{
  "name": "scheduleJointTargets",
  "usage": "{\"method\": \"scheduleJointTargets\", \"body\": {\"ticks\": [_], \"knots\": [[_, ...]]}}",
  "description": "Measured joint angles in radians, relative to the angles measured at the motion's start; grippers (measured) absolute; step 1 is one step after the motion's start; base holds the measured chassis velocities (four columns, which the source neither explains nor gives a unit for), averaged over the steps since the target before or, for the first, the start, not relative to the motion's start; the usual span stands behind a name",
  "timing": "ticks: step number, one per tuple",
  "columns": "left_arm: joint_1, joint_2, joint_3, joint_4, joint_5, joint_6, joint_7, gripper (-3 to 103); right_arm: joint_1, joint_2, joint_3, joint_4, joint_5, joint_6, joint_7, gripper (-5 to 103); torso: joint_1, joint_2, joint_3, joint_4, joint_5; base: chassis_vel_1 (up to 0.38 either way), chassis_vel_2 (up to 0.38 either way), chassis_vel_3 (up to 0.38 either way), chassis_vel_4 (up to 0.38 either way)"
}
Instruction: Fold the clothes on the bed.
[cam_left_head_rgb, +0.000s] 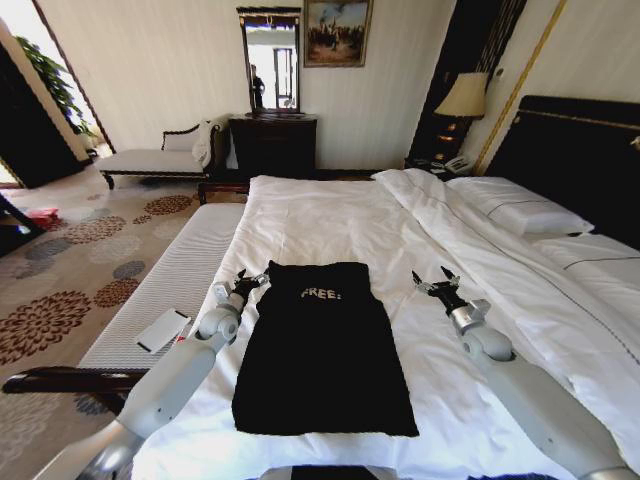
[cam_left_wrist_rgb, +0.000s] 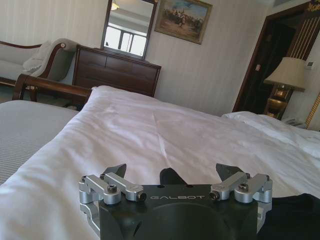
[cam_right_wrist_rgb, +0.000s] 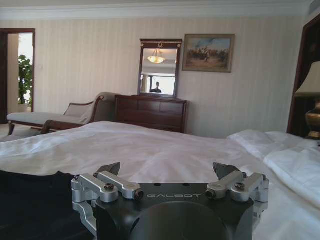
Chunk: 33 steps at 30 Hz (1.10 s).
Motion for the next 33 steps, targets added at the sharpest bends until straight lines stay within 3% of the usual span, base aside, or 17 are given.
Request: {"method": "scheduleJointTargets", "body": {"ticks": [2,4,5,7,9,13,22,33], "knots": [[-0.008,0.0,0.002,0.005,-0.006,0.0,0.005,100,0.012,-0.011,-0.015,0.0,0.025,-0.016,-0.01,100,0.0,0.0,0.0,0.0,-0.0001,0.0,0.0,0.0,0.0],[-0.024,-0.002,0.008,0.02,-0.022,0.005,0.018,100,0.05,-0.037,-0.061,-0.001,0.11,-0.076,-0.031,100,0.0,0.0,0.0,-0.0006,-0.0002,0.0,0.0,0.0,0.0],[-0.035,-0.002,0.011,0.03,-0.033,0.008,0.027,100,0.084,-0.053,-0.096,-0.004,0.193,-0.142,-0.071,100,0.0,0.0,0.0,-0.0006,0.0,0.0,0.0,0.0,0.0],[-0.04,-0.002,0.012,0.034,-0.038,0.009,0.028,100,0.103,-0.059,-0.112,-0.006,0.232,-0.171,-0.094,100,0.0,0.0,0.0,-0.0008,0.0002,0.0,0.0,0.0,0.0],[-0.059,-0.003,0.019,0.05,-0.073,0.024,0.039,100,0.213,-0.074,-0.191,-0.03,0.39,-0.277,-0.208,100,0.0,0.0,0.0,-0.0004,-0.0002,0.0,0.0,0.0,0.0],[-0.078,-0.004,0.022,0.074,-0.094,0.034,0.065,100,0.348,-0.066,-0.295,-0.092,0.507,-0.367,-0.324,100,0.0,0.0,0.0,0.0,-0.0008,0.0,0.0,0.0,0.0],[-0.128,-0.026,0.024,0.192,-0.137,0.05,0.141,100,0.577,0.084,-0.534,-0.377,0.499,-0.422,-0.444,100,0.0,0.0,0.0,-0.0005,-0.0002,0.0,0.0,0.0,0.0],[-0.136,-0.061,0.017,0.243,-0.134,0.05,0.173,100,0.744,0.185,-0.658,-0.651,0.429,-0.417,-0.467,100,0.0,0.0,0.0,-0.0004,-0.0003,0.0,0.0,0.0,0.0]]}}
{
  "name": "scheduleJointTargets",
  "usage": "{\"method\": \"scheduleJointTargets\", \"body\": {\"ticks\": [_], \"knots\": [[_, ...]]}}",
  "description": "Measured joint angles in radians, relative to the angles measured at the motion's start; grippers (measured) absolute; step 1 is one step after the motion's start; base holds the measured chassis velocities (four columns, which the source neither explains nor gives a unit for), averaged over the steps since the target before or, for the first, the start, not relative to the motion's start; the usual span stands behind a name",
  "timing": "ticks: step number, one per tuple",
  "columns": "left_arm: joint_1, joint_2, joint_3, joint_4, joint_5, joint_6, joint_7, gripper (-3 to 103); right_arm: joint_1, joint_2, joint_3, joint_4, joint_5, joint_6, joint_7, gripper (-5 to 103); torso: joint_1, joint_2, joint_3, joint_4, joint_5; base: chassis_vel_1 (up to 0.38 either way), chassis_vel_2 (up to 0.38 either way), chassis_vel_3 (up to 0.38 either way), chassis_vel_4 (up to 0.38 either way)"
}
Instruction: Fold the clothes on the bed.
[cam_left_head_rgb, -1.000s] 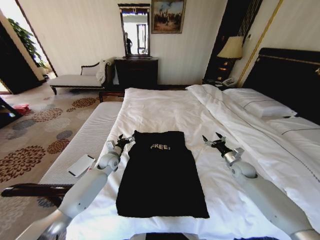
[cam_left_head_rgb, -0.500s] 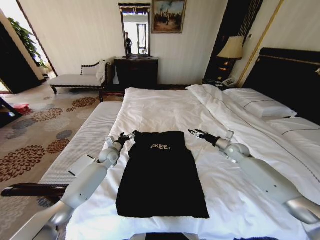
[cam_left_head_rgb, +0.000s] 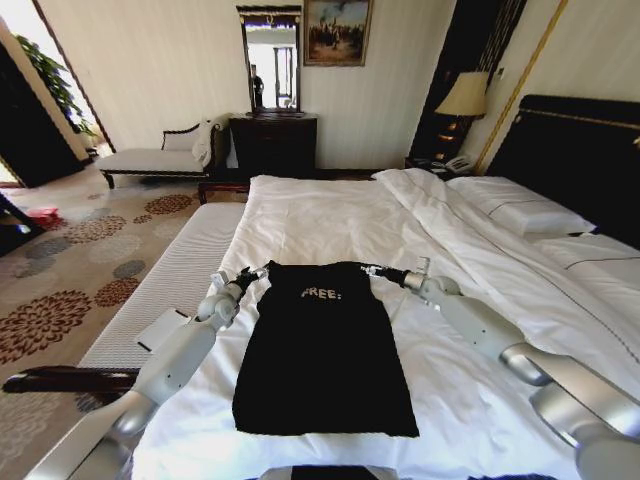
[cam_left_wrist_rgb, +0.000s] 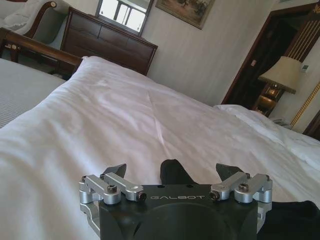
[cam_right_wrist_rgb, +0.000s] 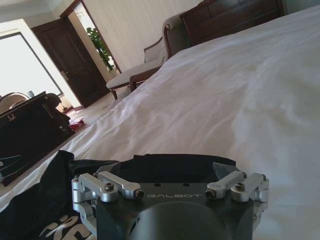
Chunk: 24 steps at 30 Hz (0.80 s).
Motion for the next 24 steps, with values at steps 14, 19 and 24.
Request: {"method": "scheduleJointTargets", "body": {"ticks": [14,19,24], "knots": [[0.015,0.0,-0.009,-0.029,-0.002,-0.016,0.01,100,0.067,0.086,-0.028,-0.226,-0.106,0.009,-0.022,100,0.0,0.0,0.0,0.0003,0.0003,0.0,0.0,0.0,0.0],[0.026,-0.004,-0.018,-0.063,-0.006,-0.02,0.007,100,0.093,0.132,-0.025,-0.301,-0.147,0.021,-0.021,100,0.0,0.0,0.0,0.0002,0.0002,0.0,0.0,0.0,0.0],[0.055,0.002,-0.038,-0.096,-0.007,-0.025,0.008,100,0.11,0.176,-0.023,-0.354,-0.167,0.021,-0.001,100,0.0,0.0,0.0,-0.0002,0.0001,0.0,0.0,0.0,0.0]]}}
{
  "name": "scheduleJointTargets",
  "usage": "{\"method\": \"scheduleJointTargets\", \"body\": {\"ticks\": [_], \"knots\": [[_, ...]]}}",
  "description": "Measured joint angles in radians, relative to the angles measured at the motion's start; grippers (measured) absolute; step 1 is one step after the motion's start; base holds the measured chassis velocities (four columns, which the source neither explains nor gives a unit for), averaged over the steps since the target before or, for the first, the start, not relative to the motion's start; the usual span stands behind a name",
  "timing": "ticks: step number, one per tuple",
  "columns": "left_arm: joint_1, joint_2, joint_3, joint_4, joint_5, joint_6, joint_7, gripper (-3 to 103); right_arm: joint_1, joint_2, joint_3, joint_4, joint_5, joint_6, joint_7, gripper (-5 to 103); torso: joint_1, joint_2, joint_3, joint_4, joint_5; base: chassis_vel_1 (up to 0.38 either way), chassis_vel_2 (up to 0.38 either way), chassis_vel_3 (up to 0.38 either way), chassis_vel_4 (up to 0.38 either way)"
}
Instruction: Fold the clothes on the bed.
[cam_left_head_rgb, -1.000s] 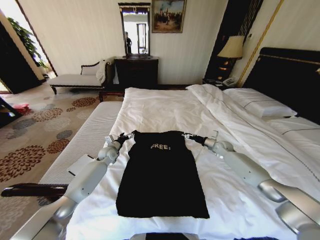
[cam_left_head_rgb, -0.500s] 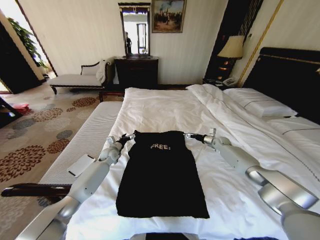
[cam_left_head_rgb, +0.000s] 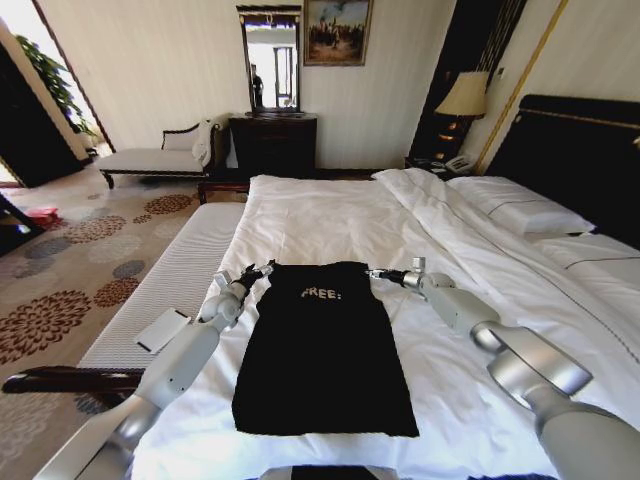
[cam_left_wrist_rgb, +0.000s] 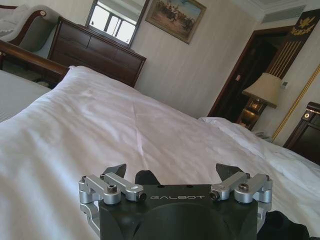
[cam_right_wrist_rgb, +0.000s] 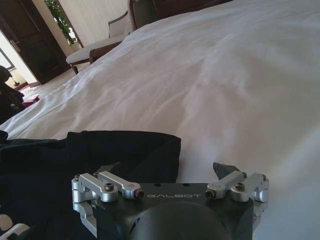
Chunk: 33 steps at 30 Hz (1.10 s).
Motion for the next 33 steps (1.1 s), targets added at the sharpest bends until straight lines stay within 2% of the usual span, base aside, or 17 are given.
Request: {"method": "scheduleJointTargets", "body": {"ticks": [9,17,18,20,23,25,28,29,31,33], "knots": [[0.046,0.018,-0.031,-0.044,0.002,-0.012,0.008,100,0.012,0.071,0.005,-0.047,-0.023,0.017,0.033,100,0.0,0.0,0.0,0.0005,0.0,0.0,0.0,0.0,0.0],[0.047,0.025,-0.035,-0.052,-0.006,-0.015,0.012,100,0.015,0.1,0.008,-0.058,-0.036,0.025,0.044,100,0.0,0.0,0.0,0.0003,0.0001,0.0,0.0,0.0,0.0],[0.049,0.024,-0.035,-0.053,-0.005,-0.015,0.012,100,0.015,0.101,0.009,-0.058,-0.036,0.025,0.049,103,0.0,0.0,0.0,0.0002,0.0,0.0,0.0,0.0,0.0],[0.05,0.024,-0.035,-0.053,-0.005,-0.015,0.012,100,0.015,0.102,0.009,-0.056,-0.036,0.026,0.052,100,0.0,0.0,0.0,0.0002,0.0,0.0,0.0,0.0,0.0],[0.055,0.023,-0.036,-0.053,-0.002,-0.017,0.013,100,0.008,0.094,0.01,-0.04,-0.035,0.026,0.063,85,0.0,0.0,0.0,0.0003,0.0003,0.0,0.0,0.0,0.0],[0.055,0.023,-0.036,-0.051,-0.002,-0.017,0.013,100,0.006,0.089,0.01,-0.036,-0.035,0.026,0.063,85,0.0,0.0,0.0,0.0003,0.0002,0.0,0.0,0.0,0.0],[0.056,0.021,-0.036,-0.043,-0.002,-0.017,0.013,100,0.002,0.08,0.01,-0.028,-0.031,0.031,0.063,68,0.0,0.0,0.0,0.0,0.0002,0.0,0.0,0.0,0.0],[0.056,0.021,-0.036,-0.043,-0.002,-0.017,0.013,100,0.002,0.08,0.01,-0.028,-0.031,0.031,0.063,68,0.0,0.0,0.0,0.0,0.0002,0.0,0.0,0.0,0.0],[0.056,0.021,-0.036,-0.039,-0.002,-0.017,0.013,100,0.002,0.075,0.01,-0.025,-0.028,0.032,0.06,57,0.0,0.0,0.0,0.0003,0.0001,0.0,0.0,0.0,0.0],[0.055,0.02,-0.036,-0.037,-0.002,-0.017,0.013,100,0.001,0.075,0.01,-0.025,-0.028,0.033,0.059,57,0.0,0.0,0.0,0.0002,0.0001,0.0,0.0,0.0,0.0]]}}
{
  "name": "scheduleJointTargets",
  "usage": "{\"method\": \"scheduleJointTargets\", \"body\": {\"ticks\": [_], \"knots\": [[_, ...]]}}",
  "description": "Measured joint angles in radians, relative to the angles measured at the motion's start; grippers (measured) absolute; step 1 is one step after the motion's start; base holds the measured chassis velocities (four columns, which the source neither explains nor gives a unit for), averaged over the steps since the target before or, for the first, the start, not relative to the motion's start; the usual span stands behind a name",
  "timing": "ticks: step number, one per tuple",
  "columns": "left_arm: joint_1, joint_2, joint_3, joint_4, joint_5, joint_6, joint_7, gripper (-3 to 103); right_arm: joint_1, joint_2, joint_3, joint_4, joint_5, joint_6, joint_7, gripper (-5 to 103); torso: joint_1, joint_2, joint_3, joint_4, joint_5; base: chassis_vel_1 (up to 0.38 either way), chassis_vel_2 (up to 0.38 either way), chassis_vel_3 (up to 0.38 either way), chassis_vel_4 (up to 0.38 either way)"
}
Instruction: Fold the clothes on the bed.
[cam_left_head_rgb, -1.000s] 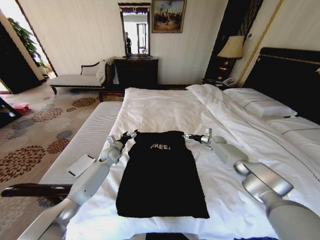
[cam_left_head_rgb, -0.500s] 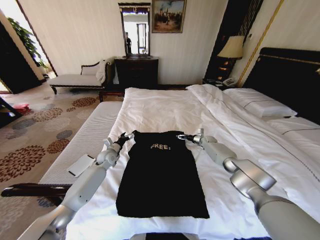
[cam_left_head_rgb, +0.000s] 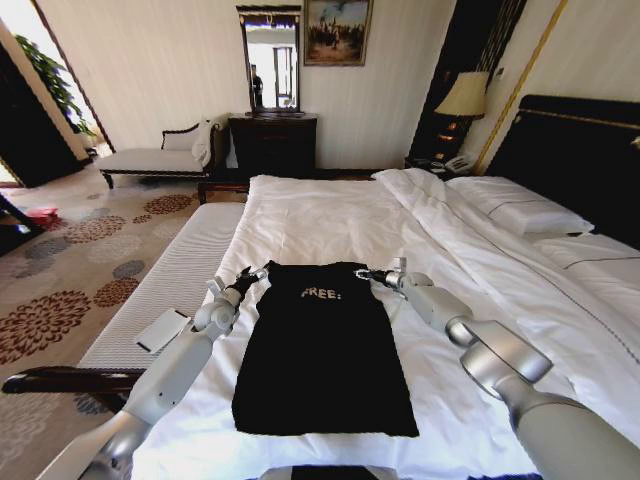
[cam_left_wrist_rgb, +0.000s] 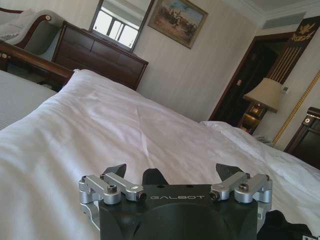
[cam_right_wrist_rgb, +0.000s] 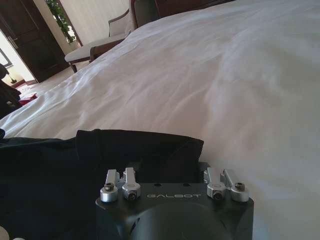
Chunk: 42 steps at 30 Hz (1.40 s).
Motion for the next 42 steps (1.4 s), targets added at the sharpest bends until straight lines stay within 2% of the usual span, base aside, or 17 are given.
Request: {"method": "scheduleJointTargets", "body": {"ticks": [2,3,7,9,12,13,15,22,31,42], "knots": [[-0.003,-0.002,0.0,0.004,-0.004,0.0,-0.002,100,-0.002,-0.001,0.0,0.002,0.004,0.004,-0.001,47,0.0,0.0,0.0,0.0,0.0,0.0,0.0,0.0,0.0],[-0.003,-0.002,0.0,0.004,-0.004,0.0,-0.002,100,-0.002,-0.001,0.0,0.002,0.004,0.004,-0.001,47,0.0,0.0,0.0,0.0,0.0,0.0,0.0,0.0,0.0],[-0.006,-0.007,-0.001,0.013,-0.006,0.0,-0.004,100,-0.006,-0.001,0.0,0.005,0.007,0.006,-0.001,25,0.0,0.0,0.0,-0.0001,0.0,0.0,0.0,0.0,0.0],[-0.006,-0.008,-0.001,0.015,-0.006,0.0,-0.004,100,-0.007,-0.001,0.0,0.006,0.007,0.007,-0.001,25,0.0,0.0,0.0,-0.0001,0.0,0.0,0.0,0.0,0.0],[-0.007,-0.009,-0.002,0.026,-0.006,0.0,-0.003,100,-0.013,-0.002,0.001,0.017,0.009,0.009,-0.001,9,0.0,0.0,0.0,0.0,0.0001,0.0,0.0,0.0,0.0],[-0.007,-0.009,-0.002,0.026,-0.006,0.0,-0.003,100,-0.013,-0.002,0.001,0.017,0.009,0.009,-0.001,9,0.0,0.0,0.0,0.0,0.0001,0.0,0.0,0.0,0.0],[-0.007,-0.008,-0.002,0.031,-0.006,0.002,0.001,100,-0.014,-0.006,0.001,0.021,0.009,0.01,-0.001,2,0.0,0.0,0.0,0.0002,0.0,0.0,0.0,0.0,0.0],[-0.026,-0.016,0.002,0.05,-0.04,0.02,0.01,100,-0.014,-0.023,-0.002,0.036,0.01,0.01,-0.004,1,0.0,0.0,0.0,0.0001,0.0002,0.0,0.0,0.0,0.0],[-0.138,-0.075,0.059,0.221,-0.002,0.046,-0.006,100,-0.03,-0.056,-0.001,0.071,0.014,0.019,-0.001,1,0.0,0.0,0.0,-0.0002,0.0002,0.0,0.0,0.0,0.0],[-0.255,-0.122,0.118,0.345,0.013,0.062,-0.001,100,-0.03,-0.056,0.002,0.077,0.023,0.022,0.004,1,0.0,0.0,0.0,-0.0001,0.0001,0.0,0.0,0.0,0.0]]}}
